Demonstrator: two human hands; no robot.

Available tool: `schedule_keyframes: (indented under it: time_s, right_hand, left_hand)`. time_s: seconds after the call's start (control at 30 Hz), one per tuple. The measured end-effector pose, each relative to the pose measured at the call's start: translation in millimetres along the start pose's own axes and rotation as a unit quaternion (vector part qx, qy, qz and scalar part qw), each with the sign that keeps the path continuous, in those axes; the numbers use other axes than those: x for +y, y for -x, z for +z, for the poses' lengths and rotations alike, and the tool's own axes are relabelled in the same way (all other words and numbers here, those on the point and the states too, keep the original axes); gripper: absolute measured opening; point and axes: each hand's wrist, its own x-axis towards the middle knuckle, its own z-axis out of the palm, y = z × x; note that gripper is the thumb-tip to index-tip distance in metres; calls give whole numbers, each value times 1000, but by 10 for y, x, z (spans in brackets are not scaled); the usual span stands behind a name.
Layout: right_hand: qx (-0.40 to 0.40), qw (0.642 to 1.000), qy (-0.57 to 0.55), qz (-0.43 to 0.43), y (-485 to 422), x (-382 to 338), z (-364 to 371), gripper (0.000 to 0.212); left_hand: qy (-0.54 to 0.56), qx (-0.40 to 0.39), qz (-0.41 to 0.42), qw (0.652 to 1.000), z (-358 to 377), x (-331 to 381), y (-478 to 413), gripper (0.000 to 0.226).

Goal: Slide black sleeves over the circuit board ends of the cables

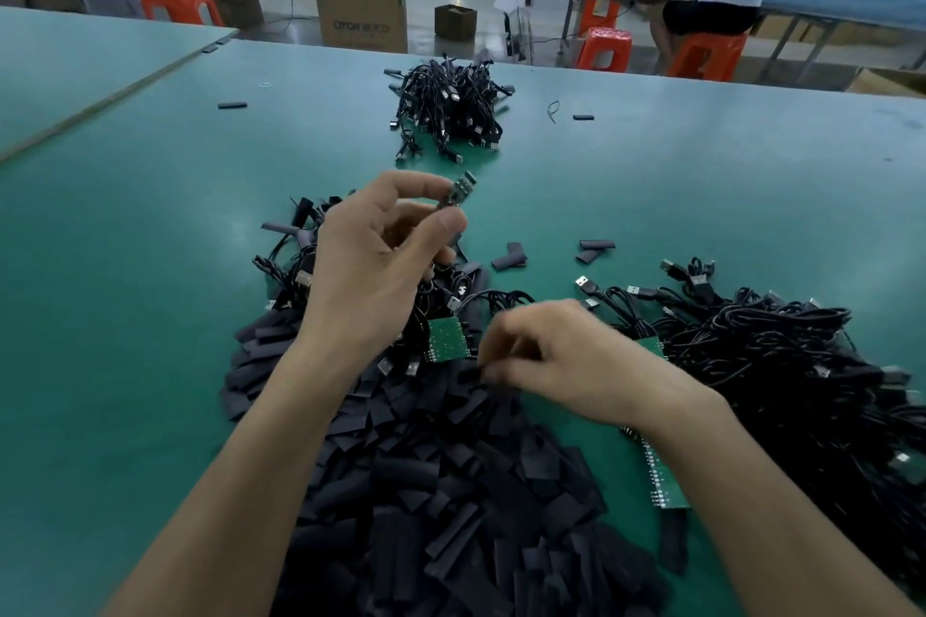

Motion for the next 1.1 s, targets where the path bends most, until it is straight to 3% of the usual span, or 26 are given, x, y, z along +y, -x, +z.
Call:
schedule_keyframes:
  time_s: [0.17, 0.3, 1.1]
  right_hand:
    - [197, 951, -235, -30, 22, -35, -114, 15]
    - [290, 921, -260, -32, 22, -31, -150, 30]
    - [346, 905, -240, -58, 7, 23, -75, 21]
  left_hand:
    - [-65, -60, 0, 996, -28, -52, 1, 22]
    - [-117, -83, 5, 990, -14, -43, 15, 24]
    - [-91, -88, -28, 992, 61, 14, 59, 16]
